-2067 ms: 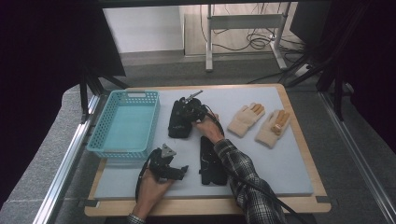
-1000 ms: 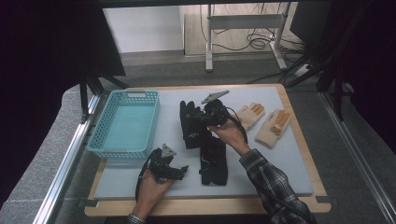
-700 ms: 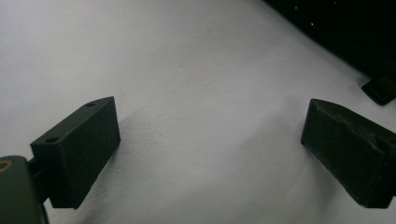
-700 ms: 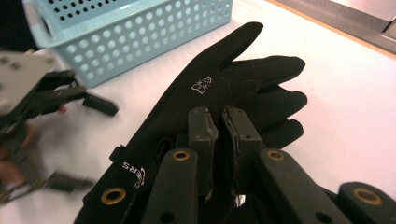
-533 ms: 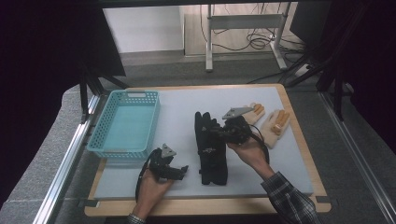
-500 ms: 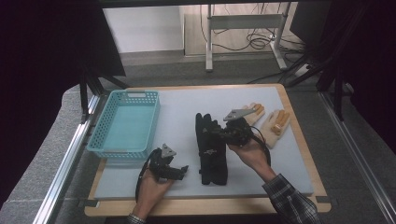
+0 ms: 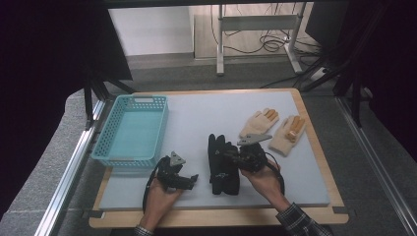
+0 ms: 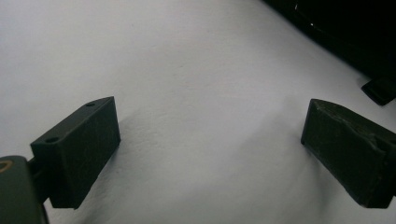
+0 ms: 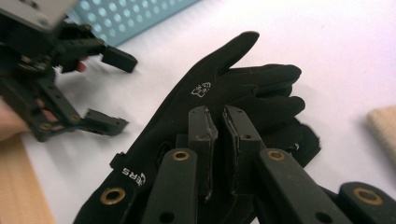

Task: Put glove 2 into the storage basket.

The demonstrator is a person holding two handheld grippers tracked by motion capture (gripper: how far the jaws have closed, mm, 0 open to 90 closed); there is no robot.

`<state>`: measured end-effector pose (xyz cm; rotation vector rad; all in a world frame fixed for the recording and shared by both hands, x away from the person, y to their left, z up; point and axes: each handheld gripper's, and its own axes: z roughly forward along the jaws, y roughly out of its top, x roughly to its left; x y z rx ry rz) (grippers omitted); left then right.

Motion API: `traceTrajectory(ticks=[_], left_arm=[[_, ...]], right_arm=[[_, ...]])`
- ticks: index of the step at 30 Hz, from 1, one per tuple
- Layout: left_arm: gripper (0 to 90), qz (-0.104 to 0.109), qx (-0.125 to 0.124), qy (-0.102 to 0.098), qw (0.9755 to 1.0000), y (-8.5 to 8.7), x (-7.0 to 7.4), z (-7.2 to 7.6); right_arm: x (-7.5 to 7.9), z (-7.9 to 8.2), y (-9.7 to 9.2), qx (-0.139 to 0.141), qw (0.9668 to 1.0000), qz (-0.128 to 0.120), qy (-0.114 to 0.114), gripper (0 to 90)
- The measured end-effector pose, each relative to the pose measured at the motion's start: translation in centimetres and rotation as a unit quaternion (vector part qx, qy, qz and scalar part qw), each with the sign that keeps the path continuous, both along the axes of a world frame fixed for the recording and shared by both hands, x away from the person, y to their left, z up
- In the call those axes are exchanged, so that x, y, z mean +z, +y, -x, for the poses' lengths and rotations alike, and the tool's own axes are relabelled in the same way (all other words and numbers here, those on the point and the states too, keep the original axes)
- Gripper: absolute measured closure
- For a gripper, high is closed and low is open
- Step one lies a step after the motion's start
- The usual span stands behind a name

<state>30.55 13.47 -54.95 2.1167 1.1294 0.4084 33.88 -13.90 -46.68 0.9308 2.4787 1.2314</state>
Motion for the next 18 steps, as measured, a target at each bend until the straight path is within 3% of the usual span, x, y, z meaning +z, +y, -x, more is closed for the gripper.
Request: traceTrajectory(ticks=[2, 6, 9, 14, 18], left_arm=[[4.6, -0.001, 0.0, 0.0, 1.0, 0.0, 0.0, 0.0], [4.6, 0.001, 0.001, 0.0, 1.0, 0.0, 0.0, 0.0], [4.6, 0.001, 0.001, 0.0, 1.0, 0.0, 0.0, 0.0], [4.7, 0.001, 0.001, 0.0, 1.0, 0.0, 0.0, 0.0], [4.6, 0.001, 0.001, 0.0, 1.0, 0.0, 0.0, 0.0]], right_arm=[[-0.8, 0.0, 0.2, -0.002, 1.0, 0.006, -0.002, 80.2], [-2.4, 0.1, 0.5, -0.007, 0.9989, 0.042, -0.019, 76.5], [-3.2, 0.1, 0.4, -0.009, 0.9982, 0.055, -0.02, 68.1], [-2.5, 0.1, -0.9, -0.011, 0.9989, 0.039, -0.025, 56.7], [-1.9, 0.2, -2.7, -0.019, 0.9993, 0.026, -0.019, 59.2]])
